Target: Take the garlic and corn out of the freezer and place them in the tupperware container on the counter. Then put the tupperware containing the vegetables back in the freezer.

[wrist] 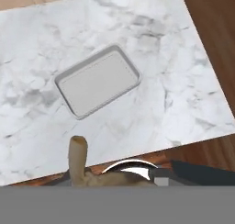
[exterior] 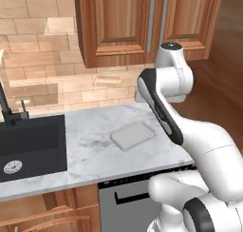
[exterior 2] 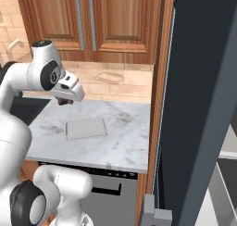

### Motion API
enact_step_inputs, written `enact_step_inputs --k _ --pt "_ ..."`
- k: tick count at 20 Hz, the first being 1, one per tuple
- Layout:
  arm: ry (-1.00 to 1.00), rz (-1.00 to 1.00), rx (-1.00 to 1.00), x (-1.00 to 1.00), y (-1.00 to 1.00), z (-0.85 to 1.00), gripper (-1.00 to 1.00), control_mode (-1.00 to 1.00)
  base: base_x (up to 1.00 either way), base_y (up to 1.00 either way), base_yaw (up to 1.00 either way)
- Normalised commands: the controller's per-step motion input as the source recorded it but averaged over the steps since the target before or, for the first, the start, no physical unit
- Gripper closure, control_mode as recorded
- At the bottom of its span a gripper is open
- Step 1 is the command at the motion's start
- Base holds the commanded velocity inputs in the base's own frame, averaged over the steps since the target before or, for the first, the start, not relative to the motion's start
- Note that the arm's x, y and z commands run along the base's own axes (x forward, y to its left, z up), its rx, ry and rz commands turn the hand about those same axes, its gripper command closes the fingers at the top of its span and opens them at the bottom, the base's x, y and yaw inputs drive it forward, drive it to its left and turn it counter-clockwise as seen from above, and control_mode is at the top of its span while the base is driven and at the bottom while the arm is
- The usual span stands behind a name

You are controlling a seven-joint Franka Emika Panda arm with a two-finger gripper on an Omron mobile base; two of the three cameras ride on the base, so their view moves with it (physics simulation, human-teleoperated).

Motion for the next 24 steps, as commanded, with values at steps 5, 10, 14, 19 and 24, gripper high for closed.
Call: enact_step_inputs --k 5,10,14,19,24 --pt "0.25 0.00 0.00 0.80 0.36 -0.82 1.00 -1.00 0.00 0.00 0.00" --pt "0.17 0.00 0.00 0.69 0.25 -0.81 1.00 -1.00 0.00 0.00 0.00" --pt "0.02 0.00 0.00 0.57 0.04 -0.63 1.00 -1.00 0.00 0.00 0.00" --pt "0.01 0.00 0.00 0.51 0.00 -0.52 1.00 -1.00 0.00 0.00 0.00" --pt "0.00 0.00 0.00 0.35 0.00 -0.53 1.00 -1.00 0.00 0.00 0.00"
